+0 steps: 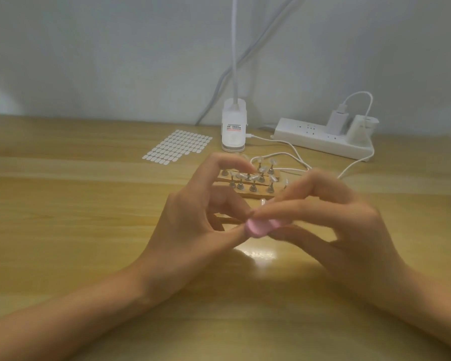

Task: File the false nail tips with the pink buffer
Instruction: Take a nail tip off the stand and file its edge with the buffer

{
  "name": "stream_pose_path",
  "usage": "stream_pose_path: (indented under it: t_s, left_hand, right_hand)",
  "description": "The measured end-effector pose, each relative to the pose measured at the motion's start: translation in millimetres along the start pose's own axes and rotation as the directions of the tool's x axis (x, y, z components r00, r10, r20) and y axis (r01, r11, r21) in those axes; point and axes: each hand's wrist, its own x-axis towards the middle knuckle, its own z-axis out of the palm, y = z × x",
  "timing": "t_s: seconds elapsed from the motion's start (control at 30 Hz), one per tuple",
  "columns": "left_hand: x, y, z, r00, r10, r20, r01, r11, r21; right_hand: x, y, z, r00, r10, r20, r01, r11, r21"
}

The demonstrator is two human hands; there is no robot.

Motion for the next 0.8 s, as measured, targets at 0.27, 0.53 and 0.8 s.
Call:
stream_pose_path:
  t_s: [0.27,0.53,0.8]
  left_hand:
    - [-1.1,-0.8,0.3,1.0,0.012,-0.01,-0.011,0.999,0.053]
    - [-1.4,0.5,1.6,0.999,0.045,-0.017,-0.043,0.994,0.103]
    - [-2.7,-1.2,-0.5,0.999,0.023,0.027,-0.023,1.0,0.0]
  right_hand:
    - [-1.3,-0.7,1.2,1.0,-0.015,0.009,0.015,1.0,-0.01]
    - [-1.2,5.6,-3.3,0.999,0.031,-0.032,-0.031,1.0,-0.001]
    - [-1.5,4.0,-0.8,1.0,-0.007,-0.014,0.007,1.0,-0.03]
